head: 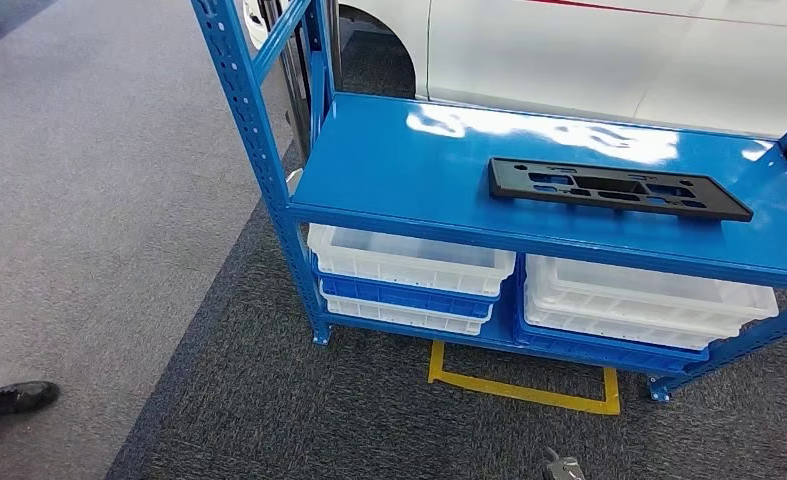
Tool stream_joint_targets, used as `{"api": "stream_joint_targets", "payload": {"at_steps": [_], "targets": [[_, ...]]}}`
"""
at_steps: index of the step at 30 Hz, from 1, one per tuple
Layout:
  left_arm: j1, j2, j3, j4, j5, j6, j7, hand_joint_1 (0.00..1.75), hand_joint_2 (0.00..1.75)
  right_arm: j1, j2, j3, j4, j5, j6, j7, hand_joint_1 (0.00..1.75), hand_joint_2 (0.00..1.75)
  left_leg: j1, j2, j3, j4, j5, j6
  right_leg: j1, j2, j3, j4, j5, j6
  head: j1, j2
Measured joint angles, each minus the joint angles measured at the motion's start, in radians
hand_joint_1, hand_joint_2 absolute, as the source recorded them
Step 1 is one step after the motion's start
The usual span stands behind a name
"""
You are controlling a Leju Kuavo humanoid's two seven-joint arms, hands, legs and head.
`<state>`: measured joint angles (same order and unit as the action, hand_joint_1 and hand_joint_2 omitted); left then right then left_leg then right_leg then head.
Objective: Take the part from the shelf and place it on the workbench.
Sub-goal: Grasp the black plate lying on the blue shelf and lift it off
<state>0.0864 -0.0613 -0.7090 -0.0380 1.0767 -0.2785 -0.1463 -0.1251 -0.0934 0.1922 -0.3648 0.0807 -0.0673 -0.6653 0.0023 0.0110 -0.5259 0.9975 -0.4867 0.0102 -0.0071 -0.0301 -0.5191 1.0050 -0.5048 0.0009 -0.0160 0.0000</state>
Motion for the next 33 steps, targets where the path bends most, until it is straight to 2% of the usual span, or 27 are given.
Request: {"api": "stream_joint_targets", "payload": {"at_steps": [6,15,20,24,28,33], "targets": [[0.001,0.008,-0.028,0.013,0.019,-0.02,-0.006,0.0,0.0,0.006,-0.033,0.022,-0.102,0.037,-0.029,-0.03,0.0,0.0,0.0,0.0,-0.001,0.0,0.0,0.0,0.0,0.0,-0.001,0.0,0.0,0.0,0.0,0.0],[0.007,0.036,-0.031,0.021,-0.018,-0.047,-0.014,0.0,0.0,0.014,-0.127,0.061,-0.587,0.202,-0.083,-0.035,0.0,0.0,0.0,0.0,-0.001,0.0,0.001,0.001,0.0,0.0,-0.001,0.0,0.0,0.0,0.0,0.0],[0.017,0.038,-0.031,0.022,-0.026,-0.038,-0.03,0.0,0.0,0.013,-0.188,0.029,-0.829,0.274,-0.1,-0.033,0.0,0.0,0.0,-0.001,0.001,0.0,0.001,0.001,-0.001,-0.002,-0.001,0.0,0.0,0.0,0.0,0.0],[0.021,0.032,-0.031,0.022,-0.027,-0.027,-0.034,0.0,0.0,0.015,-0.22,-0.009,-0.955,0.329,-0.109,-0.024,0.0,0.0,0.0,-0.002,0.0,0.0,0.001,0.001,-0.001,-0.002,-0.001,0.0,0.0,0.0,0.0,0.0],[0.021,0.029,-0.03,0.022,-0.033,-0.022,-0.033,0.0,0.0,0.01,-0.24,-0.022,-1.046,0.487,-0.203,0.014,0.0,0.0,0.0,-0.002,0.0,0.0,0.001,0.001,-0.001,-0.002,-0.002,0.0,0.0,0.0,0.0,0.0],[0.02,0.025,-0.029,0.022,-0.038,-0.011,-0.027,0.0,0.0,-0.049,-0.274,0.021,-1.093,0.831,-0.393,0.192,0.0,0.0,0.0,-0.001,0.0,0.0,0.001,0.001,0.0,-0.002,-0.001,0.0,0.0,0.0,0.0,0.0]]}}
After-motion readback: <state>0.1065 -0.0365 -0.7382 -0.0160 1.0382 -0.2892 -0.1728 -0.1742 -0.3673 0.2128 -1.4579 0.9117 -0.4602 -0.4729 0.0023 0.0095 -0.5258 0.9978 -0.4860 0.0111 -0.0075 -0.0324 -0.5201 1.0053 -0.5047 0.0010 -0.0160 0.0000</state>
